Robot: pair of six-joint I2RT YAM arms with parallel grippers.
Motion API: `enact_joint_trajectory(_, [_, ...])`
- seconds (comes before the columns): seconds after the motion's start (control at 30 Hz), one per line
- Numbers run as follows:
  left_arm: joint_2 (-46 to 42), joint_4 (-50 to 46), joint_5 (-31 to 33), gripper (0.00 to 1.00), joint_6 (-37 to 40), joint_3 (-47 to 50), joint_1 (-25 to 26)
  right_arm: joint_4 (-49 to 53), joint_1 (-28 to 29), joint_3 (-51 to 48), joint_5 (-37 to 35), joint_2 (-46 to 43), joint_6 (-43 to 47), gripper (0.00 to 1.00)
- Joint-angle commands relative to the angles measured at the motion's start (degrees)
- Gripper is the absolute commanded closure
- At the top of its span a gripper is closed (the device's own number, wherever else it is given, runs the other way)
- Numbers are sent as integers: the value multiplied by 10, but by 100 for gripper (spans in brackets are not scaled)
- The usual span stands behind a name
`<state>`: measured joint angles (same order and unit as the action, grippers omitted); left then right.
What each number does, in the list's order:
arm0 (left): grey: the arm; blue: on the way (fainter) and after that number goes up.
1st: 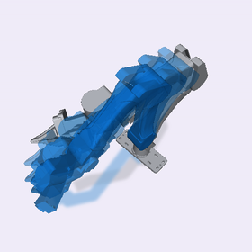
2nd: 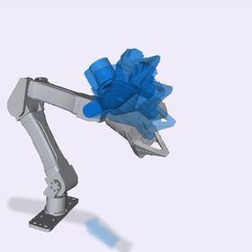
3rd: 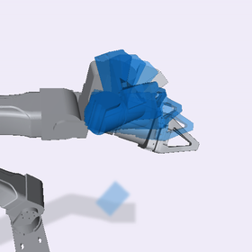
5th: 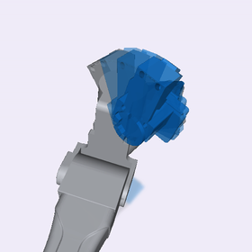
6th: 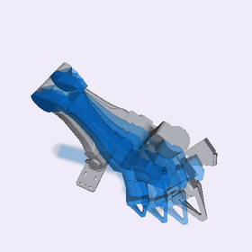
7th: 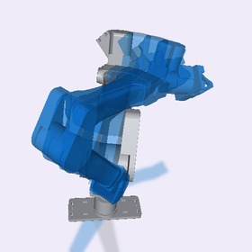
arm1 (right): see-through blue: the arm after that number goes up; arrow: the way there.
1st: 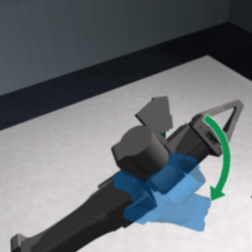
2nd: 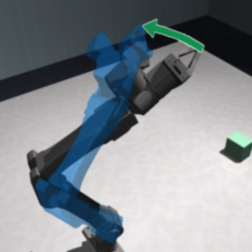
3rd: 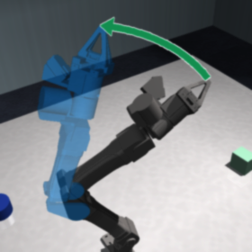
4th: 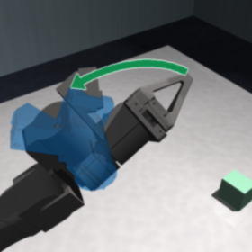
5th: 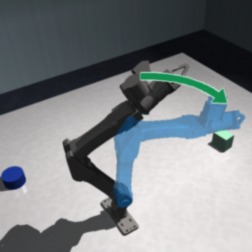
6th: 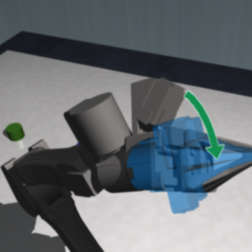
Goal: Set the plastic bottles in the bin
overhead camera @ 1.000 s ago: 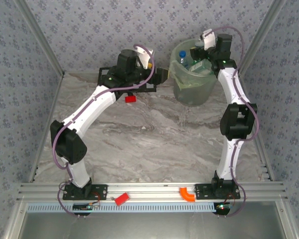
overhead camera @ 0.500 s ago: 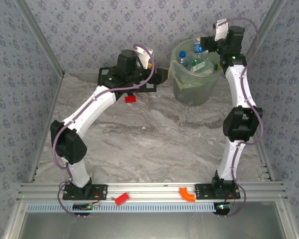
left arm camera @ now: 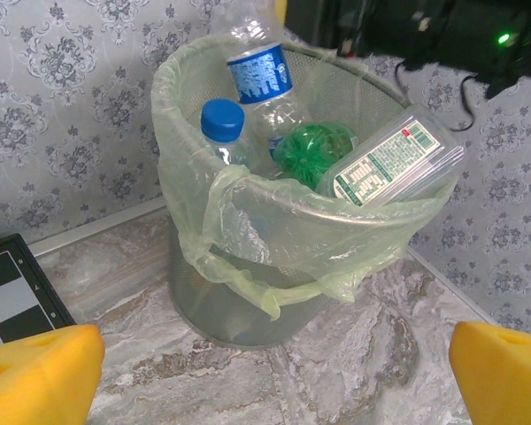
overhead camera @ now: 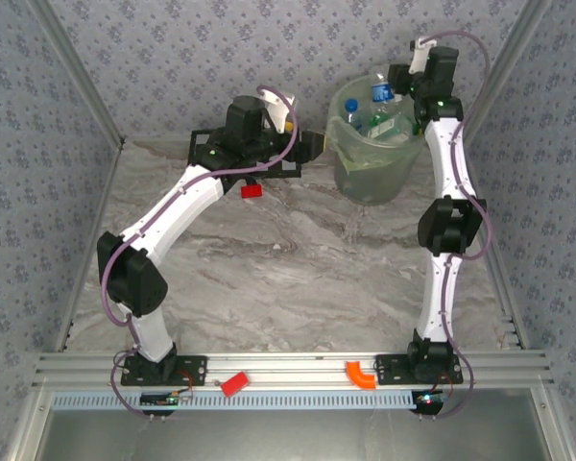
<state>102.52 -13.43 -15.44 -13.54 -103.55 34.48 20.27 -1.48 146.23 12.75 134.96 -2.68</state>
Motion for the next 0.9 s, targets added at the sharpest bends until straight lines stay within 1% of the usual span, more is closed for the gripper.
enact_joint_trajectory(0.0, [-12,12,-8,0,1,-2,-5,48,2,20,58,0,2,66])
enact_joint_trajectory(0.13, [-7,16,-13,0,-5,-2,-6,75,6,5,111,-9,27,67])
enact_joint_trajectory(0.3, [-8,18,-16,0,-8,1,-5,87,11,-42,149,-37,72,65])
enact_joint_trajectory(0.5, [-11,20,-16,0,-10,3,-6,96,8,-57,207,-54,86,65])
enact_joint_trajectory(0.63, [-14,21,-16,0,-10,5,-6,82,3,-77,206,-78,79,64])
enact_joint_trajectory(0.87, [-17,23,-15,0,-11,5,-5,-11,-11,-162,169,-158,27,58])
